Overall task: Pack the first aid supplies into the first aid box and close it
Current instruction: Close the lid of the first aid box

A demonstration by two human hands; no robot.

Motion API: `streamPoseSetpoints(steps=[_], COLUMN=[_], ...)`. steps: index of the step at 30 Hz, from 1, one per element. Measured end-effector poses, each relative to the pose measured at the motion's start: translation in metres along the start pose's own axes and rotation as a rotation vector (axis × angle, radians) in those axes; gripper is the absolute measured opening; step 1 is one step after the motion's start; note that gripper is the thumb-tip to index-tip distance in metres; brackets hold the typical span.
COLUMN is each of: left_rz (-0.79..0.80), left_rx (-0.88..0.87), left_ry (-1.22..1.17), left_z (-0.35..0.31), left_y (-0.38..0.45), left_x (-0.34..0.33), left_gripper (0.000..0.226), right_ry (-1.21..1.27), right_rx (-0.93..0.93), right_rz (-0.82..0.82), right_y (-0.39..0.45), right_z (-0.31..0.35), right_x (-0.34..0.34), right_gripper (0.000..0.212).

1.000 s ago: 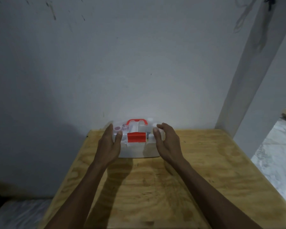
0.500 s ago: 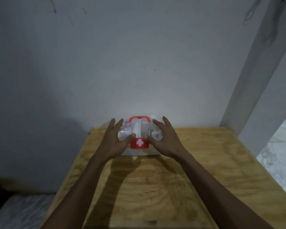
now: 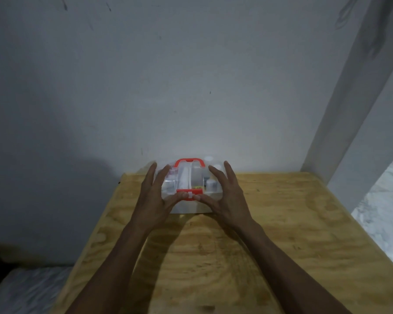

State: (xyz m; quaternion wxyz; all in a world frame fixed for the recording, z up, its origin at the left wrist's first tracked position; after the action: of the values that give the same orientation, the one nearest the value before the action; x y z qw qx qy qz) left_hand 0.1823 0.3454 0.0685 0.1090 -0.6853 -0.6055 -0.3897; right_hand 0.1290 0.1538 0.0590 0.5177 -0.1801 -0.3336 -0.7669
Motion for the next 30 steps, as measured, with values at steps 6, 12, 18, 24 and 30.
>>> streamPoseSetpoints(steps=[6, 12, 18, 24, 30], left_rz=[0.004, 0.051, 0.059, 0.072, 0.069], left_rx=[-0.014, -0.001, -0.004, 0.003, -0.016], left_ry=[0.007, 0.031, 0.024, 0.023, 0.012], left_z=[-0.001, 0.006, 0.007, 0.011, 0.015], left_y=[0.000, 0.018, 0.041, 0.056, 0.061], left_x=[0.002, 0.003, -0.001, -0.007, -0.012], left_gripper=[0.096, 0.103, 0.095, 0.097, 0.095], right_ry=[0.023, 0.110, 0.117, 0.120, 0.120], right_rx=[-0.009, -0.055, -0.045, -0.046, -0.029], right_rz=[0.007, 0.032, 0.040, 0.026, 0.026], right_y=[0.001, 0.017, 0.039, 0.057, 0.065], right_z=[-0.001, -0.003, -0.005, -0.013, -0.021], right_x=[0.001, -0.003, -0.008, -0.014, -0.019], right_gripper=[0.093, 0.096, 0.095, 0.098, 0.099])
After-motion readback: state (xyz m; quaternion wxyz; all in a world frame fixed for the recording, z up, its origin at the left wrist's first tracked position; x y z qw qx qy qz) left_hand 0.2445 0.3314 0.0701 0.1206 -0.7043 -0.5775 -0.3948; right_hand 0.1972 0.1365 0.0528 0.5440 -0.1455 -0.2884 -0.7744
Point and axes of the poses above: each hand's wrist, its own y-axis towards the middle knuckle, its own x-axis out of the back of the hand, z = x × y, the point moved 8 cm from there along y, towards the middle knuckle
